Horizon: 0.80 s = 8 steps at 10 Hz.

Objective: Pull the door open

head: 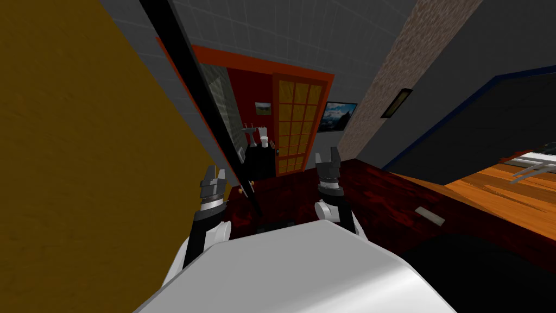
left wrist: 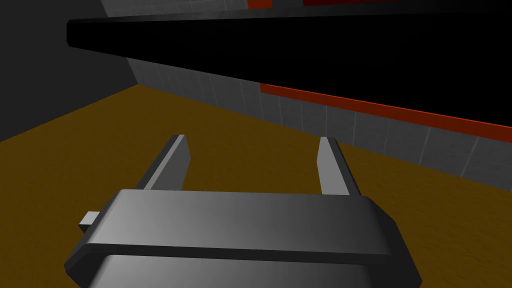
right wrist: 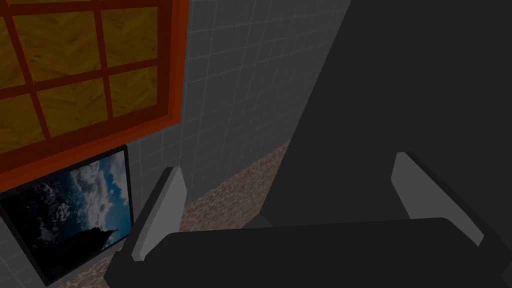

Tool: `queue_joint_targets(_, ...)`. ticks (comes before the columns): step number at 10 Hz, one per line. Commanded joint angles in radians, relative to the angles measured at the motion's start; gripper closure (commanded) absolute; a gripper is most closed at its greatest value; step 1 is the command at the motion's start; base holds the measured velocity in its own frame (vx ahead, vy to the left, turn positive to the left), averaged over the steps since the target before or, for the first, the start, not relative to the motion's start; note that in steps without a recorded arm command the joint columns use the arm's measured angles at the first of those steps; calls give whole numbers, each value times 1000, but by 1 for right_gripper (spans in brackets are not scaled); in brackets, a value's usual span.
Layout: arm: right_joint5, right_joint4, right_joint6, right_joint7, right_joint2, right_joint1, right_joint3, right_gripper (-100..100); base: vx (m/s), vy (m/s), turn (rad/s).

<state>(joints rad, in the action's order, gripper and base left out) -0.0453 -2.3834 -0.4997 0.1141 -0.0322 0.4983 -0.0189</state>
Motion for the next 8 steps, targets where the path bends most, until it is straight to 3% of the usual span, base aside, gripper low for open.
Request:
queue_joint_targets(1, -11, 22, -7, -14, -5, -9, -6, -100, -189, -13, 109)
queue_joint_targets(4, -49, 97, -29, -61, -17, -39, -27, -100, -160, -158, 96)
queue_joint_targets(8, -86, 170, -51, -106, -27, -68, -48, -100, -20, -102, 46)
